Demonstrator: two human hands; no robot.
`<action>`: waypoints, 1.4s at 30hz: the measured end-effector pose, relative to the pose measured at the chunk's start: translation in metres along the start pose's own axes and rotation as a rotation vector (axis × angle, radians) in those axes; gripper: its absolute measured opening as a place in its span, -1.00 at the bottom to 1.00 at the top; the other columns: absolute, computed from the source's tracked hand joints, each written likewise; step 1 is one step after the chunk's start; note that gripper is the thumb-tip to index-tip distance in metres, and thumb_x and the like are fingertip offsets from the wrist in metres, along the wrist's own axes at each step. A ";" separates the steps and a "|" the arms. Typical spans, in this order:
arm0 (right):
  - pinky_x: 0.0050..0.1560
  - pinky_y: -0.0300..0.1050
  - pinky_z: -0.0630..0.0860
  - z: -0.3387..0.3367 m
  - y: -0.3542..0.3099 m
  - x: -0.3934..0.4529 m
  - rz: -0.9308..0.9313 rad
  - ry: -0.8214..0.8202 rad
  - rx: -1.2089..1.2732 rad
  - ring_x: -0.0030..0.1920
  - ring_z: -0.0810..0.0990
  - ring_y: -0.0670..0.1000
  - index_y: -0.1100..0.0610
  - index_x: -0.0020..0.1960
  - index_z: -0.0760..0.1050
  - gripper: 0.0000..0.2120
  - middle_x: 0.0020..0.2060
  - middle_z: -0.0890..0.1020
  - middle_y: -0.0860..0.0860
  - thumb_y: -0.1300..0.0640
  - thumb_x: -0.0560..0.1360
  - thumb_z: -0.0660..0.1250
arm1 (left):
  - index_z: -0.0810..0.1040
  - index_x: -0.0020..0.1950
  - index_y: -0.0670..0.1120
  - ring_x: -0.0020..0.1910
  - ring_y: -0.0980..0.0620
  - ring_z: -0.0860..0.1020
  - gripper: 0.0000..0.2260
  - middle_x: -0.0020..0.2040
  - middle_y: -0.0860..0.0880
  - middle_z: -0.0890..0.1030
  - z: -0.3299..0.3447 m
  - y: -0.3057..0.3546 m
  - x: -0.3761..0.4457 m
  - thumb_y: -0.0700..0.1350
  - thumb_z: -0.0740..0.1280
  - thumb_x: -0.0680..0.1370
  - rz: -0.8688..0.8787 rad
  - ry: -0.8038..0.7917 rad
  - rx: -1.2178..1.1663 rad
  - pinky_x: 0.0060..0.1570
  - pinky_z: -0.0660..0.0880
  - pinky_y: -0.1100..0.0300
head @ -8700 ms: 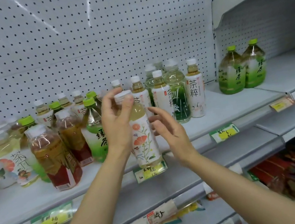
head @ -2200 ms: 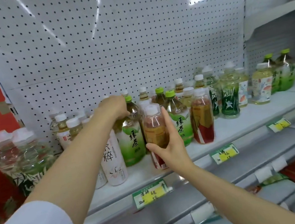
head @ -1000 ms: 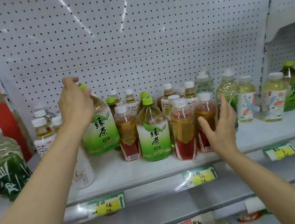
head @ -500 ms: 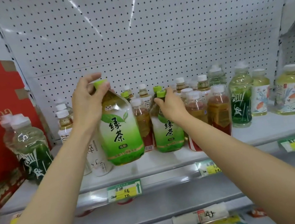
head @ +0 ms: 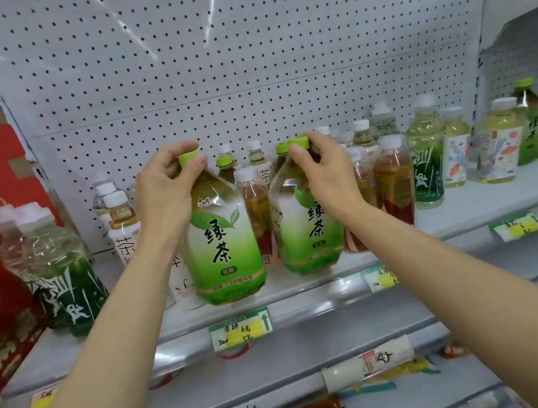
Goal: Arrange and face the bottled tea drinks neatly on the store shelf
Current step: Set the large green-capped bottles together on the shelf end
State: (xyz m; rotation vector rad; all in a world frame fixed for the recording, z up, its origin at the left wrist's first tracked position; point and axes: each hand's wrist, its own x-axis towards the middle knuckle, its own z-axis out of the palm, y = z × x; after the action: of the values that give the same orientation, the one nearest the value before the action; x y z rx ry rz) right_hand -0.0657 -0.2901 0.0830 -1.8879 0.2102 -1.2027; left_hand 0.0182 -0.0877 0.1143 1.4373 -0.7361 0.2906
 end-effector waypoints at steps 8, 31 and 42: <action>-0.22 0.01 0.59 -0.054 -0.025 -0.033 0.013 0.044 0.028 -0.19 0.63 0.07 0.23 -0.01 0.58 -0.76 -0.15 0.67 0.20 0.04 0.60 0.30 | 0.65 0.08 -0.01 -0.01 -0.11 0.68 -0.86 -0.04 -0.12 0.70 0.031 0.004 -0.022 -0.19 0.42 0.54 -0.007 -0.160 -0.064 0.14 0.59 -0.10; 0.01 0.29 0.58 -0.364 0.102 -0.069 0.157 0.145 -0.052 -0.07 0.66 0.21 0.15 -0.04 0.65 -0.85 -0.14 0.70 0.18 0.07 0.54 0.39 | 0.65 0.02 0.01 -0.07 -0.01 0.66 -0.87 -0.12 -0.04 0.71 0.337 0.055 -0.125 -0.21 0.41 0.55 -0.082 -0.300 -0.202 0.14 0.59 -0.06; -0.14 0.18 0.65 -0.455 0.165 -0.018 0.185 0.220 -0.056 -0.18 0.68 0.08 0.10 -0.06 0.65 -0.90 -0.15 0.69 0.18 0.10 0.56 0.38 | 0.66 -0.01 0.03 -0.08 -0.10 0.69 -0.89 -0.11 -0.15 0.71 0.465 0.050 -0.091 -0.16 0.43 0.54 -0.046 -0.360 -0.230 0.12 0.59 -0.15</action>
State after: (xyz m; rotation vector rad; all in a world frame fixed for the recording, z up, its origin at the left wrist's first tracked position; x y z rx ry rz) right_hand -0.3927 -0.6419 0.0232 -1.7390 0.5313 -1.2868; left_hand -0.2112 -0.5043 0.0807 1.2969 -0.9919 -0.0913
